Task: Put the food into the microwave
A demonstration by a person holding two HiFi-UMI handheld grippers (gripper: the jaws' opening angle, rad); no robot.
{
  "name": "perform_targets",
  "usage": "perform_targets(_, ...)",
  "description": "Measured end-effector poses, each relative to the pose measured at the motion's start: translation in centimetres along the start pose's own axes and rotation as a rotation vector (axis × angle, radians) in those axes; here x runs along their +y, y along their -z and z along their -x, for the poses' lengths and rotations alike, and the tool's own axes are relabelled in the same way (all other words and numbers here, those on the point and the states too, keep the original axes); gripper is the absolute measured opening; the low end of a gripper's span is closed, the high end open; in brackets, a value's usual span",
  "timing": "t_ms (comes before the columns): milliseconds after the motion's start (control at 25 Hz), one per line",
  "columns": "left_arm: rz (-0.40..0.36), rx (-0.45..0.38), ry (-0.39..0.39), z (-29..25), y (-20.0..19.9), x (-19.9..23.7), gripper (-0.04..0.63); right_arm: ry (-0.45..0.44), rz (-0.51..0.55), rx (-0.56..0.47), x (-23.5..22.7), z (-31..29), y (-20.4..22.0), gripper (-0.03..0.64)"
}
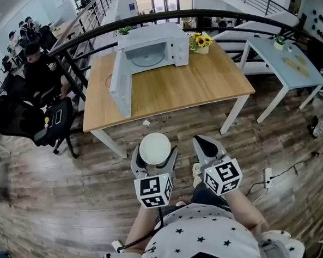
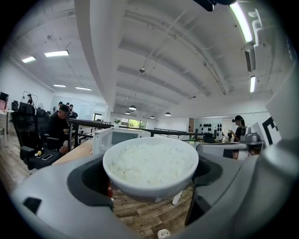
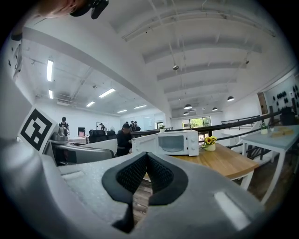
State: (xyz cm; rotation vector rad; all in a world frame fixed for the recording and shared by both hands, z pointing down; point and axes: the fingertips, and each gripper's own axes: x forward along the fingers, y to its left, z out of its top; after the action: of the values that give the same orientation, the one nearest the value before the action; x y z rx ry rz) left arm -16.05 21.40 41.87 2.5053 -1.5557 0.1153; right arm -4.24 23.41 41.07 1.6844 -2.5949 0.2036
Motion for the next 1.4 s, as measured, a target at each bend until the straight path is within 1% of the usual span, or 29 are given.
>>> perform_targets(240,-0.001,-0.005,-0.009,-1.8,-0.4,-0.2,0.494,-0.021,-0.007,-0.011,-1.2,-1.4,-0.3,0.006)
perform_targets(480,0.0,-0.016,-0.025,-5.3,-0.8,0.5,0.494,-0.039,0.0,-0.018,-3.5,-4.4,-0.4,0.006)
perform_targets(800,0.0,-0.016,-0.044,-11.6,-1.9,2.0,0.494,-0.051,0.011,-0.01,-8.0,-9.7,-1.2,0.006)
perform_targets(1160,0.005,-0.022,-0.079,-19.4,-4.4,4.1,0.494,-0.109,0.04,0.001,-12.4,-17.2,-3.3,0.006)
perform_targets(1400,0.01,-0.015,-0.117,-24.4,-5.9,4.6,0.494,-0.154,0.055,0.009,-16.0,-21.2,-4.9,0.006)
